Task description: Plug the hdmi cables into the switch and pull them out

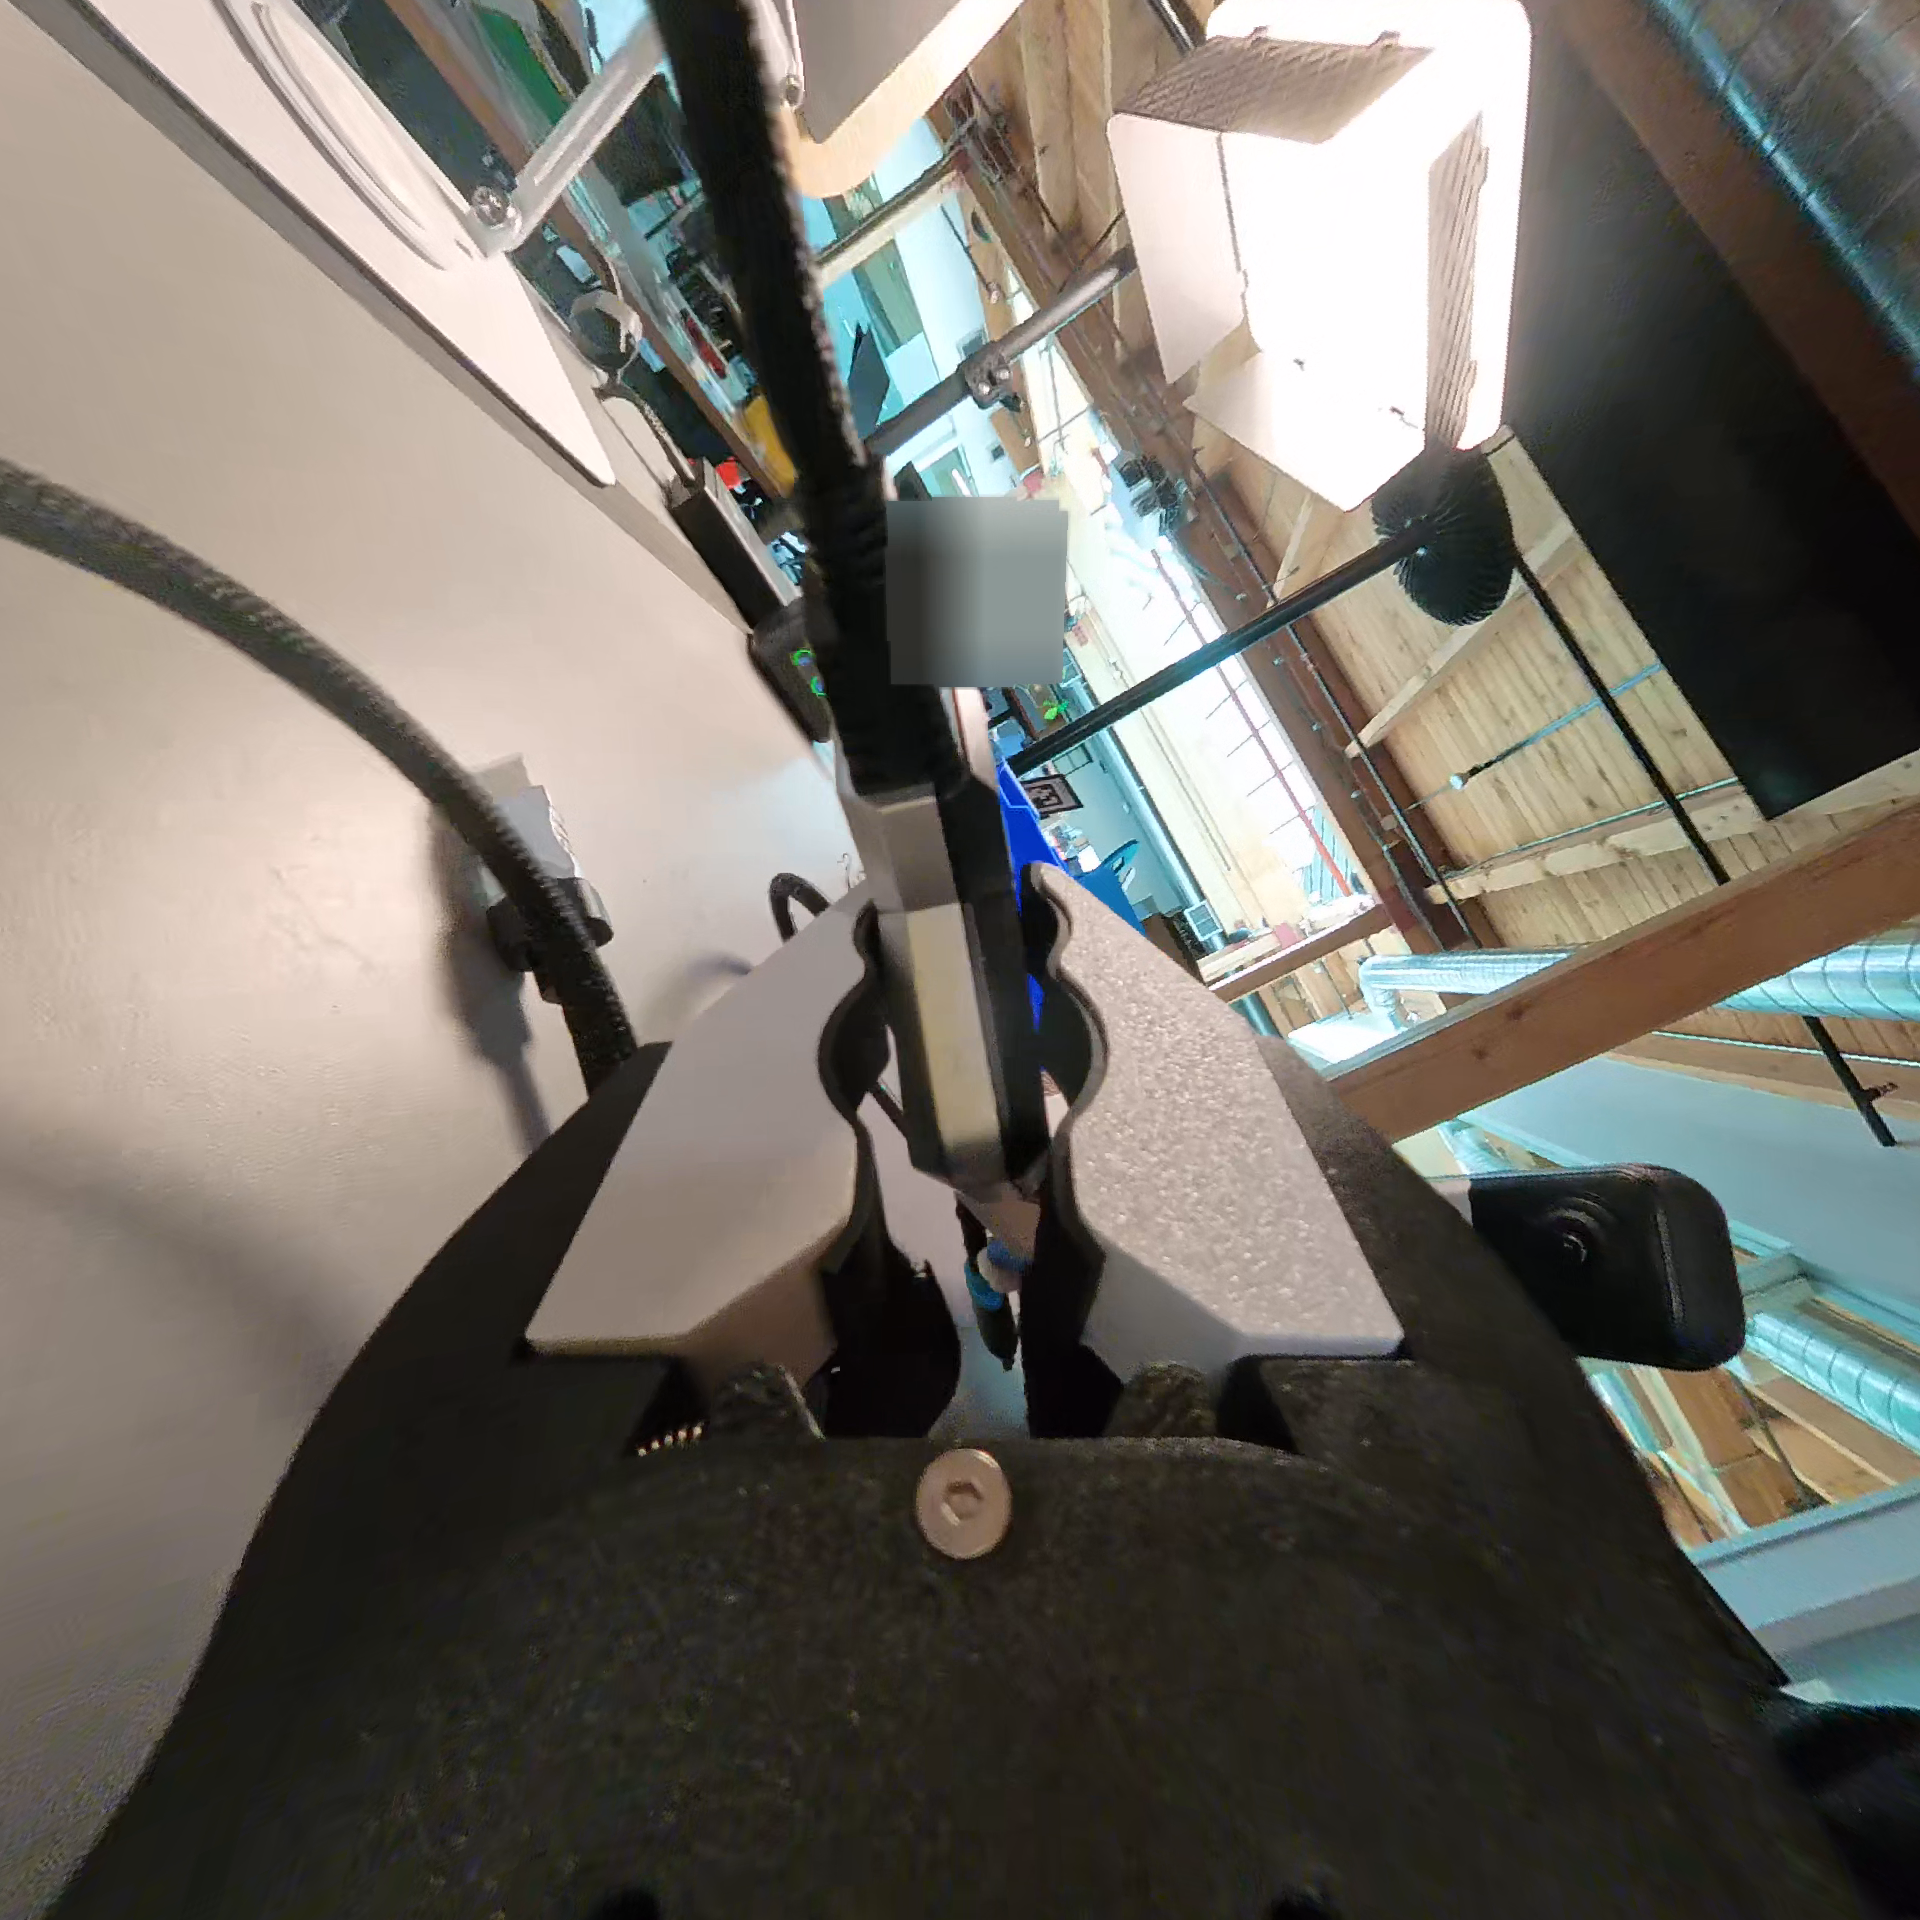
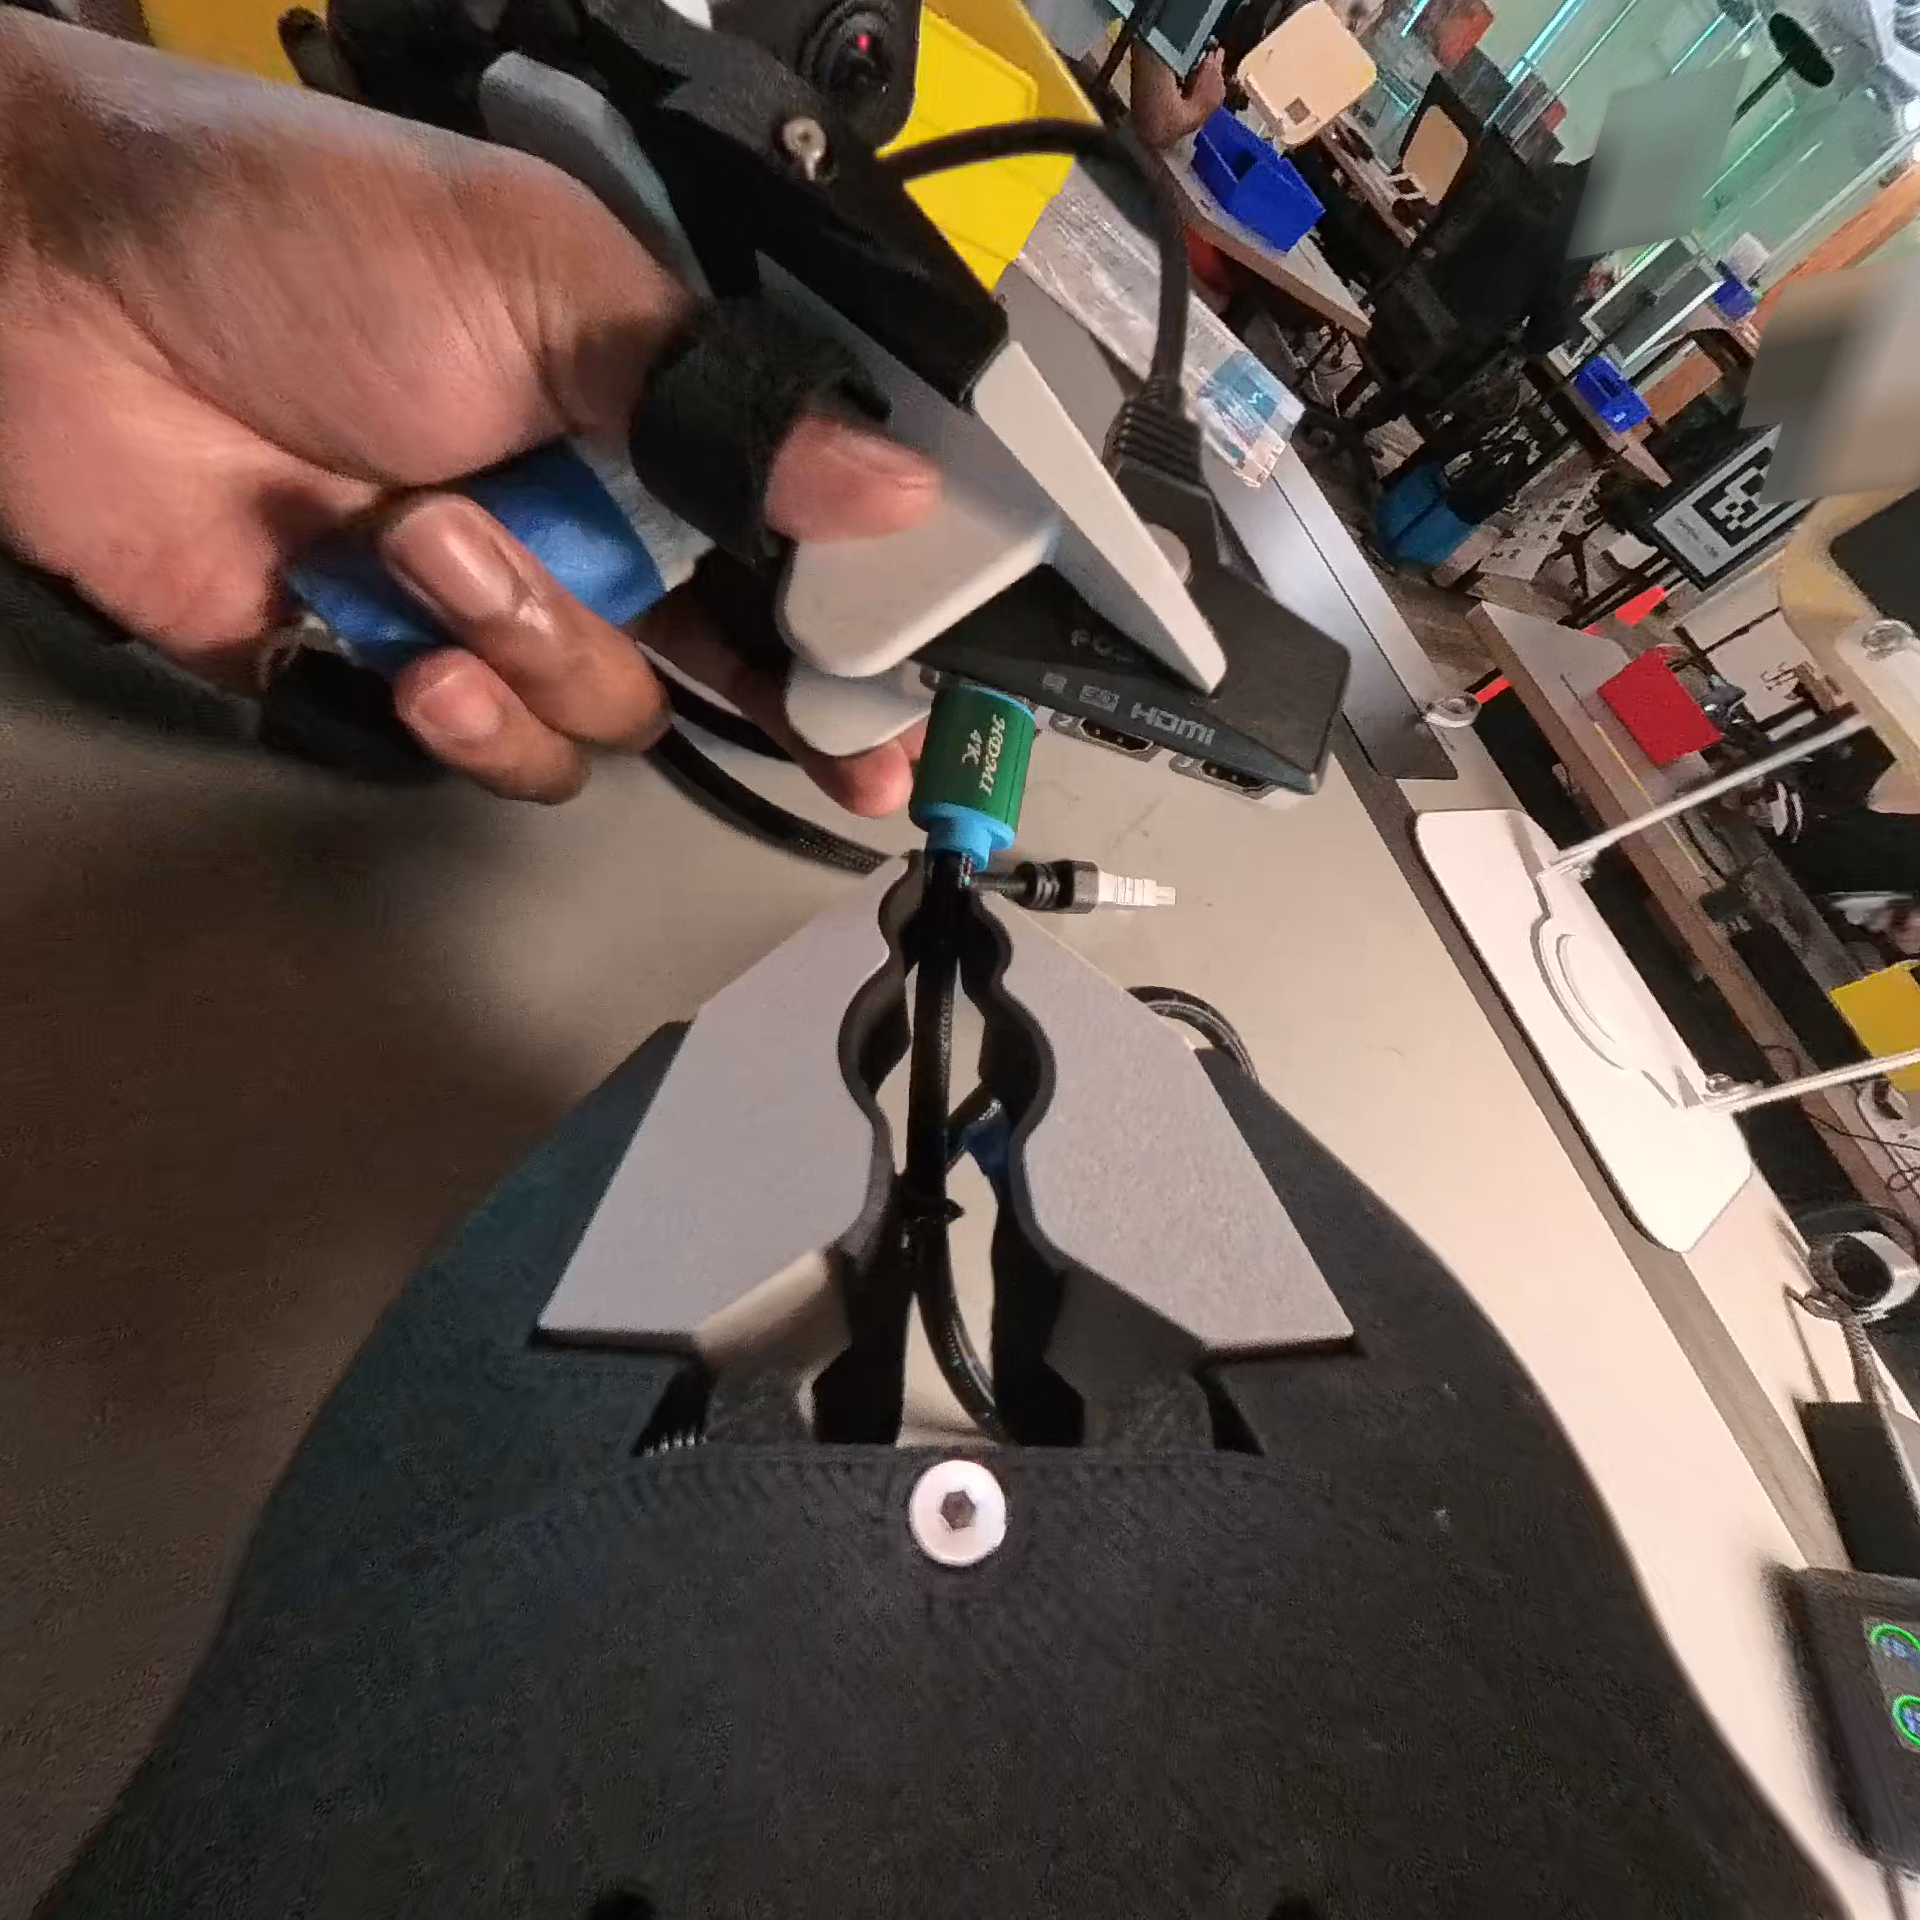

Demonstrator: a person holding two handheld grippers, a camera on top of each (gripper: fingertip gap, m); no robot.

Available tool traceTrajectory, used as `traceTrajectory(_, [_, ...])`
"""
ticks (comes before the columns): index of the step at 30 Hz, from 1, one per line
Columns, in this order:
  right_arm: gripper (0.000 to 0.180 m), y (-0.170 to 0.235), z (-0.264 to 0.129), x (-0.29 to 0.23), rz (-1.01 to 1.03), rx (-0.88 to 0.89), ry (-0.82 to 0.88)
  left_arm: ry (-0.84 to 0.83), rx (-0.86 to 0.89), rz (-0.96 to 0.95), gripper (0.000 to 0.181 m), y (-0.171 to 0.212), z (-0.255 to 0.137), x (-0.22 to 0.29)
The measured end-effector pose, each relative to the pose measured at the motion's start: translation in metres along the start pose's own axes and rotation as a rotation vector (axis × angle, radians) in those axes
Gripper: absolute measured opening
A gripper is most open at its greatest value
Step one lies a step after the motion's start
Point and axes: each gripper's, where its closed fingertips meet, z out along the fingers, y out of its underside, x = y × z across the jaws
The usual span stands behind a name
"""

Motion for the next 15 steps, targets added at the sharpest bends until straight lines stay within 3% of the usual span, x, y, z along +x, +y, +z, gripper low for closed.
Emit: traceTrajectory(15, [0.007,0.0074,-0.0046,0.0071,-0.003,0.014,-0.006,0.031,-0.044,0.024,0.021,0.0041,-0.0018,0.0044])
